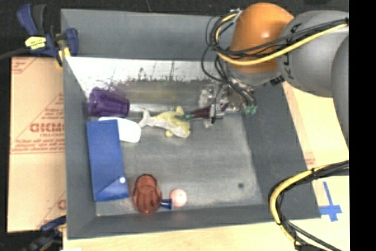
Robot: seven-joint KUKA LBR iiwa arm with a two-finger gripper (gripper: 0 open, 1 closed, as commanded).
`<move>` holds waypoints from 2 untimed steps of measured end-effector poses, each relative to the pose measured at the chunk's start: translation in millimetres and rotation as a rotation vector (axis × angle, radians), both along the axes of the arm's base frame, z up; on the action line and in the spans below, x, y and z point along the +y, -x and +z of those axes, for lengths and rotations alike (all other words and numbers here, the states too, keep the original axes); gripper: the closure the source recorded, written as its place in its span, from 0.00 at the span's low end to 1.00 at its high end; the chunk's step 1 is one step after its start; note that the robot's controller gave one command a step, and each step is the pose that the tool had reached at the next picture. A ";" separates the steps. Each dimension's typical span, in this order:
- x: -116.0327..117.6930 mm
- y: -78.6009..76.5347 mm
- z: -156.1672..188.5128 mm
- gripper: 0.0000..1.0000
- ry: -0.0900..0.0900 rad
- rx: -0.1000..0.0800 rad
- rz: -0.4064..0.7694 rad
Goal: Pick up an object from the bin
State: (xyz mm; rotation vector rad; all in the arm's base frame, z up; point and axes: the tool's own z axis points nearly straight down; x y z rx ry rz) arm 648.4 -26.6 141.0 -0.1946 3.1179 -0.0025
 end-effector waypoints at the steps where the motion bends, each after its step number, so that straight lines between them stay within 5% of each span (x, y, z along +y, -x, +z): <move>1: -0.4 -1.0 10.2 1.00 0.000 -0.005 -0.001; 2: -0.6 1.0 48.8 1.00 0.000 0.004 -0.001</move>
Offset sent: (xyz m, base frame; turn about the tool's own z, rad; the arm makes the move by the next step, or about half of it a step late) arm 0.0006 -0.0003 0.0850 0.0003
